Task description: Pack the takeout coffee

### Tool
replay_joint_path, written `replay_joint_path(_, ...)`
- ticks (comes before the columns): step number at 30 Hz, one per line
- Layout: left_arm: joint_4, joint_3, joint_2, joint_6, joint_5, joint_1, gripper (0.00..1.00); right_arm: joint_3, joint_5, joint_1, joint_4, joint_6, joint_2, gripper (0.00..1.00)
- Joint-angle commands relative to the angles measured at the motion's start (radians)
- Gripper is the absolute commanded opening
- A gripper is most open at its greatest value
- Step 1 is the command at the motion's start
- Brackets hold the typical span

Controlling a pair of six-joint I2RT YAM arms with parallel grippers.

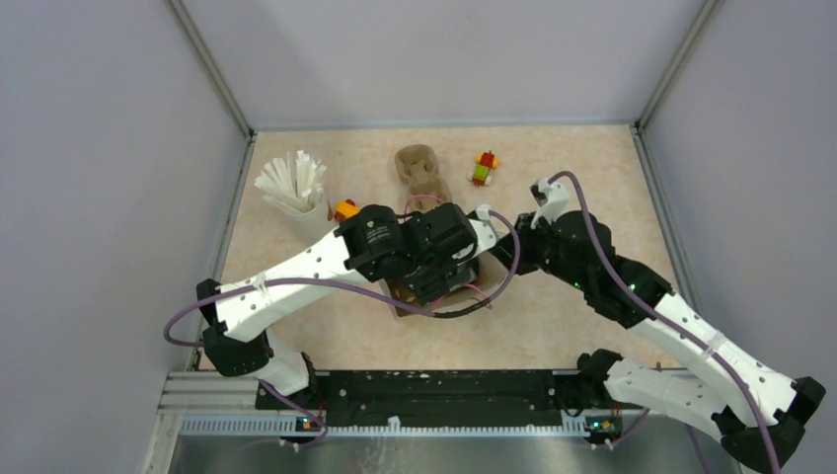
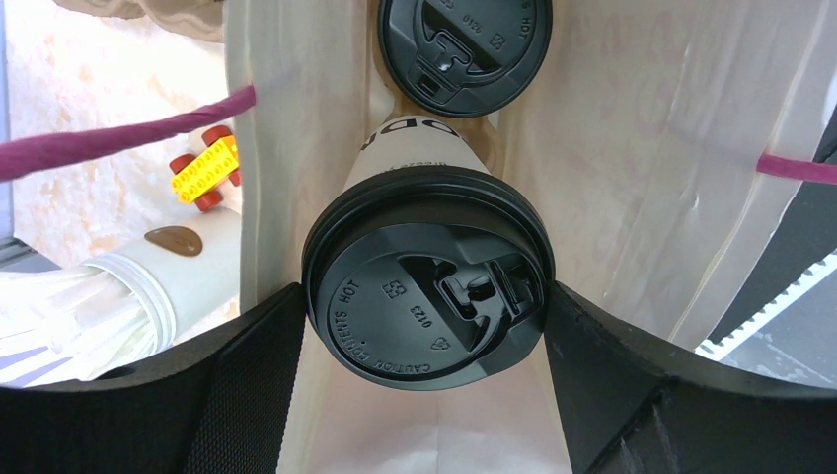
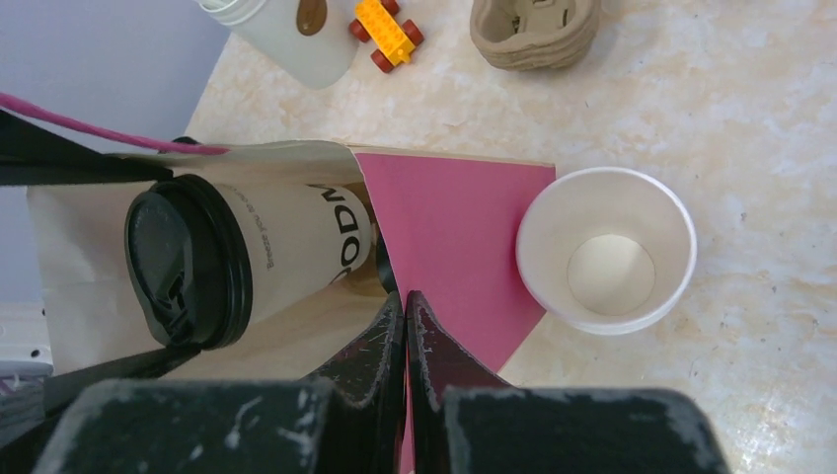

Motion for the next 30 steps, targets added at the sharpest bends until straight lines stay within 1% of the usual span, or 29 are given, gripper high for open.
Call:
replay_joint_path(1, 0.035, -0.009, 0.005, -0.009, -0.042, -0.012, 0.36, -0.035, -0.015, -0.009, 0.072, -0.045, -0.067, 0.0)
replay_joint_path(6, 0.027, -0.013, 0.015, -0.022, -0.052, -0.028, 0.36, -0.092, -0.048, -0.009, 0.065, -0.079, -0.129, 0.0)
replay_joint_path(9, 0.02, -0.024, 0.024, -0.06, -0.056, -0.046, 0.35, -0.121, -0.057, -0.009, 0.064, -0.084, -0.158, 0.0)
replay_joint_path(15, 0.008, -0.059, 0.045, -0.083, -0.044, -0.086, 0.35, -0.122, -0.053, -0.009, 0.048, -0.074, -0.171, 0.0)
replay_joint_path(20, -0.015, -0.069, 0.076, -0.095, -0.089, -0.111, 0.34, -0.111, -0.062, -0.009, 0.052, -0.067, -0.162, 0.0)
replay_joint_path(24, -0.015, -0.06, 0.08, -0.103, -0.099, -0.115, 0.33, -0.113, -0.062, -0.008, 0.024, -0.065, -0.173, 0.0)
replay_joint_path(28, -0.021, -0.081, 0.072, -0.112, -0.116, -0.124, 0.33, -0.1, -0.041, -0.009, -0.04, -0.052, -0.204, 0.0)
replay_joint_path(30, -0.014, -0.09, 0.061, -0.108, -0.12, -0.129, 0.33, -0.106, -0.056, -0.009, -0.053, -0.039, -0.226, 0.0)
